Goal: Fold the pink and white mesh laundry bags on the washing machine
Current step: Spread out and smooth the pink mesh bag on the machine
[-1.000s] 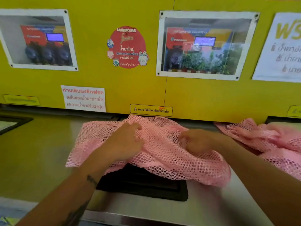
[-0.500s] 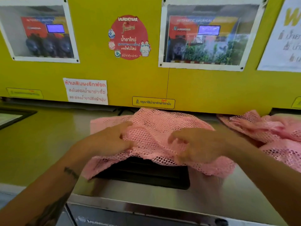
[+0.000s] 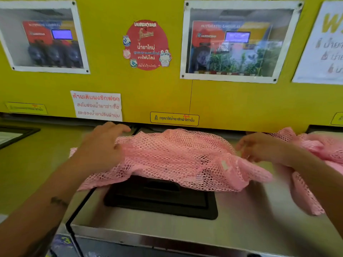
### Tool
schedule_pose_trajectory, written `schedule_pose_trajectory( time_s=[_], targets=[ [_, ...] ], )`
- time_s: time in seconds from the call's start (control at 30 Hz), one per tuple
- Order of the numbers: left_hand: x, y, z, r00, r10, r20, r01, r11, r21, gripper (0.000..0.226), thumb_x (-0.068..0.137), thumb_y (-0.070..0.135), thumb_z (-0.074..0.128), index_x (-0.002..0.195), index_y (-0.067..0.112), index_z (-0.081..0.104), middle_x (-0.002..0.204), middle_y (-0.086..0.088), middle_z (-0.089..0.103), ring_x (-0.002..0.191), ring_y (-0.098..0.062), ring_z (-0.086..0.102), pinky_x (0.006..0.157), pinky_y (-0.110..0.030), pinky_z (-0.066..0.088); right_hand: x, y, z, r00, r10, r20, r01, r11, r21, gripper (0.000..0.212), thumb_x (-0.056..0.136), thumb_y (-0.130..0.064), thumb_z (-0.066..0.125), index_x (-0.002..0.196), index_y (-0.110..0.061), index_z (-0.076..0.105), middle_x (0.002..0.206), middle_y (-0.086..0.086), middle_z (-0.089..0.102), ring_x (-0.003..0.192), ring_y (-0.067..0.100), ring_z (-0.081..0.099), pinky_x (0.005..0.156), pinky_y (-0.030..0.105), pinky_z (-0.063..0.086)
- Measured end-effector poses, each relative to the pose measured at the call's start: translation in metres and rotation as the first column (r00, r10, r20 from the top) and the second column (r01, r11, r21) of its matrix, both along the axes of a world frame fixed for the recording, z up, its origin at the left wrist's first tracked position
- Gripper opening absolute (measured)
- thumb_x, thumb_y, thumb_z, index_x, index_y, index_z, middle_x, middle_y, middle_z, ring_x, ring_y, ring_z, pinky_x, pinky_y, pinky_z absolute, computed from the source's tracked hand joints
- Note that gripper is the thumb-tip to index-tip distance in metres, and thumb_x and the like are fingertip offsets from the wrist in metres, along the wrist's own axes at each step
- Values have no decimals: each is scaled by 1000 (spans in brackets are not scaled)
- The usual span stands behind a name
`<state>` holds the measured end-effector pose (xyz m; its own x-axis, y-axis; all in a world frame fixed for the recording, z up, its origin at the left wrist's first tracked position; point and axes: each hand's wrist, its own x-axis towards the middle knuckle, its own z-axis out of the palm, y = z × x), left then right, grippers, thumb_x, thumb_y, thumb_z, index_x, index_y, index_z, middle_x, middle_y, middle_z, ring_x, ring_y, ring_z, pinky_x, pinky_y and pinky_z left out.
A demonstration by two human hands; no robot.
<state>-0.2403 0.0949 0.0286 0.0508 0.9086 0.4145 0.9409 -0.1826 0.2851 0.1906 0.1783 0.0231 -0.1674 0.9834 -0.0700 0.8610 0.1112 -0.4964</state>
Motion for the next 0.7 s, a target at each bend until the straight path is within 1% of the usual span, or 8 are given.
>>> schedule_pose_trajectory(
  time_s=[0.1, 0.17, 0.27, 0.33, 0.4, 0.53, 0.63, 0.7],
  targets=[
    [22, 2, -4, 993, 10, 117, -15, 999, 35, 40, 91, 28, 55, 130, 28, 51, 129, -4, 55, 116, -23, 53, 98, -46, 46, -23, -4, 4, 998, 59, -36, -52, 984, 172, 23, 92, -6, 53, 97, -25, 64, 100, -6, 68, 93, 17, 63, 83, 36, 49],
    [38, 4, -15, 975, 8, 220, 56, 957, -286, 64, 87, 57, 54, 144, 36, 35, 150, -9, 40, 131, -30, 45, 108, -51, 38, -43, -13, 5, 990, 129, 57, -138, 970, 198, 24, 96, -11, 50, 110, -24, 64, 108, -9, 65, 99, 13, 61, 86, 32, 48],
    [32, 14, -32, 996, -13, 92, 66, 803, -592, 81, 80, 73, 52, 149, 51, 16, 163, -6, 15, 145, -34, 25, 118, -56, 21, -62, -29, 7, 910, 262, 322, -286, 958, 28, 23, 95, -15, 47, 109, -13, 65, 106, 2, 68, 93, 18, 60, 80, 30, 48],
    [12, 22, -31, 999, 42, 6, -33, 856, -516, 67, 83, 64, 49, 146, 46, 32, 155, -8, 30, 138, -30, 35, 116, -53, 27, -70, -42, 12, 869, 364, 336, -363, 929, -70, 26, 88, -17, 48, 107, -19, 67, 103, 0, 72, 93, 21, 65, 84, 38, 53],
    [-1, 24, -17, 986, 148, -73, -164, 913, -373, 61, 76, 54, 51, 135, 39, 49, 143, -6, 43, 130, -29, 42, 110, -53, 35, -76, -55, 22, 897, 414, 151, -405, 910, -91, 32, 88, -14, 51, 113, -23, 68, 99, -9, 72, 94, 10, 66, 86, 30, 53],
    [26, 19, 13, 993, -3, 121, 19, 991, -134, 47, 84, 3, 53, 121, 31, 58, 143, 0, 44, 129, -21, 42, 107, -45, 36, -77, -36, 32, 939, 305, 157, -323, 941, 105, 39, 92, -5, 48, 123, -22, 64, 98, -15, 65, 90, 5, 59, 79, 24, 46],
    [74, 9, 24, 933, -225, 282, 244, 969, -37, 33, 94, 11, 53, 119, 30, 60, 131, 8, 54, 105, -8, 54, 93, -32, 39, -77, -16, 13, 957, 156, 246, -186, 977, 101, 41, 88, -8, 52, 128, -18, 59, 103, -2, 62, 92, 14, 55, 74, 23, 38],
    [97, 13, 14, 930, -282, 237, 321, 936, -146, 34, 95, 26, 56, 128, 34, 55, 140, 8, 49, 111, -8, 52, 99, -34, 39, -82, -11, -2, 957, 162, 238, -184, 980, 70, 36, 88, -22, 62, 124, -23, 59, 101, -1, 62, 91, 16, 56, 69, 25, 38]
  ],
)
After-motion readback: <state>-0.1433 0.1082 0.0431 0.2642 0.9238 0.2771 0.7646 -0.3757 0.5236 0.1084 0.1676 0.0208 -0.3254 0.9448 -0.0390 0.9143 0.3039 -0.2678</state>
